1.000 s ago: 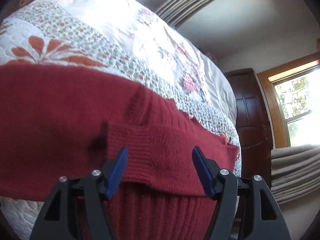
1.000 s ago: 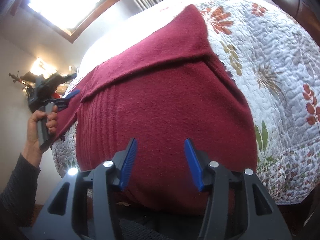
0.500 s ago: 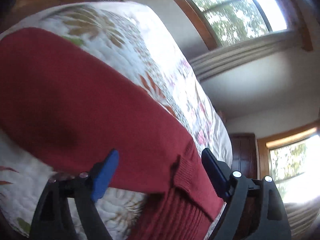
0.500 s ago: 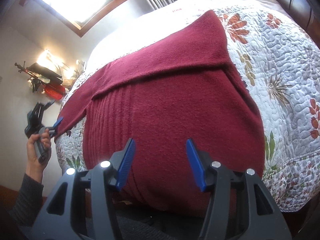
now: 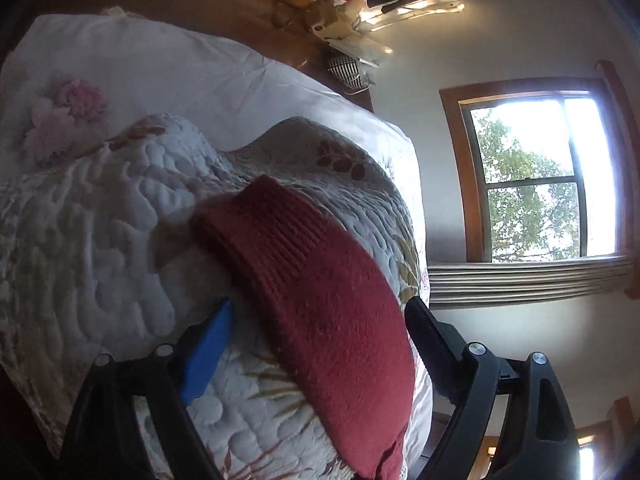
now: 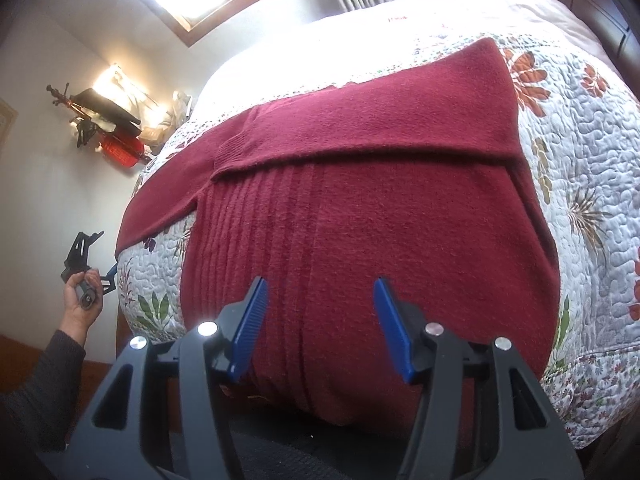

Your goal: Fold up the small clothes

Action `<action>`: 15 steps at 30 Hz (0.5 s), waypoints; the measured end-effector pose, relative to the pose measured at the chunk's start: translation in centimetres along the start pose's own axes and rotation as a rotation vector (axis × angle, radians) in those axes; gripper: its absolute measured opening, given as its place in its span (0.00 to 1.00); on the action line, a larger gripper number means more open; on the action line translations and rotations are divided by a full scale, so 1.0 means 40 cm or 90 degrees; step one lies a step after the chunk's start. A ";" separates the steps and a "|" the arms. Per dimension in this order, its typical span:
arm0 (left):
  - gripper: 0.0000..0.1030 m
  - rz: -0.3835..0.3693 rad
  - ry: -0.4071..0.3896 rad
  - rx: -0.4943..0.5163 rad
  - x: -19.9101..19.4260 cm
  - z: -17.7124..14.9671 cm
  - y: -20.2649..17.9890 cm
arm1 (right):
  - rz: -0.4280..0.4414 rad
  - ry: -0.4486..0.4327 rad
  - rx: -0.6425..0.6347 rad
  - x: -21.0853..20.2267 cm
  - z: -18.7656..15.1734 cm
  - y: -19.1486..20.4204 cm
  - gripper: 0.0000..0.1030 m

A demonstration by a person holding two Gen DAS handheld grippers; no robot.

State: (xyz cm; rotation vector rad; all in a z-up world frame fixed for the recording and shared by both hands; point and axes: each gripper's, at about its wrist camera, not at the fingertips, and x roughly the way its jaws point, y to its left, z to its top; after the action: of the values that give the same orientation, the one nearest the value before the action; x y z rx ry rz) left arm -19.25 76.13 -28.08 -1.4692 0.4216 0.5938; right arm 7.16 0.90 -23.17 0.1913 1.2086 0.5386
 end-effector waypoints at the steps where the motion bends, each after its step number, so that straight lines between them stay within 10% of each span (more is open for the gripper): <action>1: 0.86 0.012 -0.010 -0.005 0.016 0.003 -0.007 | -0.002 -0.003 -0.001 -0.004 -0.001 0.002 0.54; 3: 0.81 0.026 -0.025 -0.020 0.027 0.016 -0.003 | -0.008 -0.013 0.003 -0.014 -0.003 -0.001 0.55; 6: 0.33 0.041 -0.031 -0.026 0.037 0.033 0.000 | -0.014 -0.026 0.030 -0.027 -0.011 -0.023 0.55; 9: 0.12 0.063 -0.045 -0.020 0.031 0.029 0.006 | -0.016 -0.033 0.060 -0.037 -0.021 -0.050 0.55; 15: 0.08 0.021 -0.081 0.065 -0.043 0.003 -0.101 | -0.015 -0.035 0.073 -0.048 -0.029 -0.076 0.55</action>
State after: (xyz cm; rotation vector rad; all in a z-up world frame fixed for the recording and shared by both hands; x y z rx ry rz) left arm -18.14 76.06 -23.82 -1.3218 0.3719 0.6786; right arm 6.49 -2.81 -23.26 0.2883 1.1871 0.4409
